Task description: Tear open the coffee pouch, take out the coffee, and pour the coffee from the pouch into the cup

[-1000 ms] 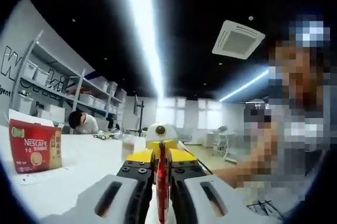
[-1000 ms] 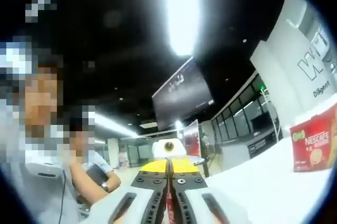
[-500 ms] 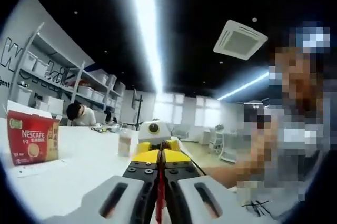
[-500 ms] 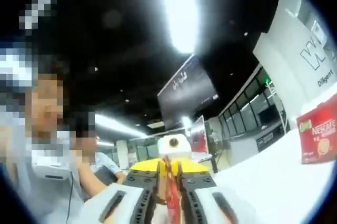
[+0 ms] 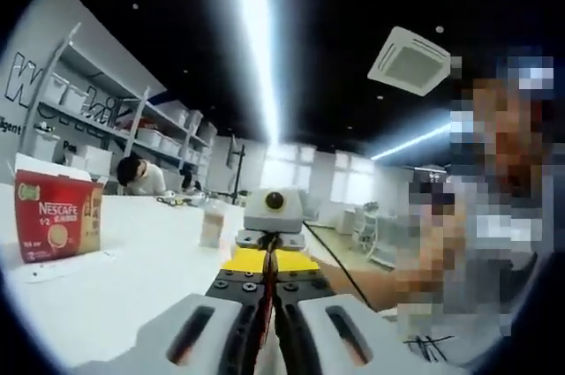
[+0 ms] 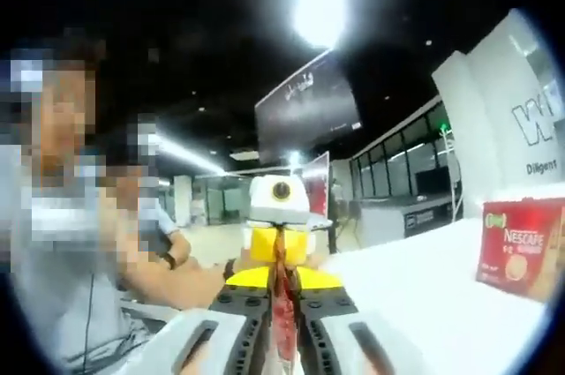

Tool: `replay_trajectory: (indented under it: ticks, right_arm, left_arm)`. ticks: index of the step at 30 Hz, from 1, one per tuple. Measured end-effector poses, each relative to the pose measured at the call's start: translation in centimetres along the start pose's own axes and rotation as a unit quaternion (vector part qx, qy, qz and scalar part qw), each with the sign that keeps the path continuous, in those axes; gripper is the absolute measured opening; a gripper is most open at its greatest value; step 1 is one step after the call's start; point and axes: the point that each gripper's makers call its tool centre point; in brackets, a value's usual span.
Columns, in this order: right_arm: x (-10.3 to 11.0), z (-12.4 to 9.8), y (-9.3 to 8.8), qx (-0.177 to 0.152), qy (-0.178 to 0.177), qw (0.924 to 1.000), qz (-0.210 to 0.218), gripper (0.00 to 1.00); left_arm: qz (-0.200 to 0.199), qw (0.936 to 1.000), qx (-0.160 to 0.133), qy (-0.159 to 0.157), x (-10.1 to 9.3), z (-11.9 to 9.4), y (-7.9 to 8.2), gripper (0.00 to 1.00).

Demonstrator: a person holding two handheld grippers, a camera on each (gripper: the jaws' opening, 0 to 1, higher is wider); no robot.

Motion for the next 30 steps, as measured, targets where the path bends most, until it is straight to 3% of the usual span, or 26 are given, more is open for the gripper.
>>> replay_trajectory:
  ticks: [7,10,17,20,23,27,30]
  right_arm:
    - [-0.4,0.0,-0.1,0.01,-0.009,0.9998,-0.013,0.03]
    - [-1.0,0.1,0.0,0.013,-0.03,0.9994,-0.008,0.02]
    - [-4.0,0.7,0.1,0.005,-0.149,0.9885,-0.027,0.0]
    - [-5.0,1.0,0.1,0.009,-0.21,0.9755,-0.064,0.0]
    - [-5.4,1.4,0.0,0.013,-0.24,0.9675,-0.079,0.0]
    - [-5.7,1.3,-0.2,0.015,-0.243,0.9671,-0.072,0.0]
    - [-5.9,1.1,-0.3,0.019,-0.246,0.9667,-0.067,0.0]
  left_arm:
    - [-0.002,1.0,0.003,0.008,0.4,-0.1,0.0,0.03]
    - [-0.002,0.9996,0.0,0.027,1.1,-0.1,0.1,0.03]
    - [-0.01,0.9923,-0.022,0.121,4.4,-0.9,0.8,0.03]
    - [-0.017,0.9881,-0.026,0.151,5.5,-1.4,0.8,0.02]
    - [-0.008,0.9822,-0.02,0.187,6.4,-1.7,0.9,0.02]
    - [0.059,0.971,0.013,0.231,6.4,-1.7,0.9,0.01]
    - [0.129,0.9501,0.052,0.279,6.5,-1.5,0.7,0.01]
Point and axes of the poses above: the point that each gripper's makers call its tool centre point, and the gripper's own axes: z roughly forward along the fingers, x roughly to its left, y roughly out of its top, and after that the axes turned 1 degree about z, right-handed
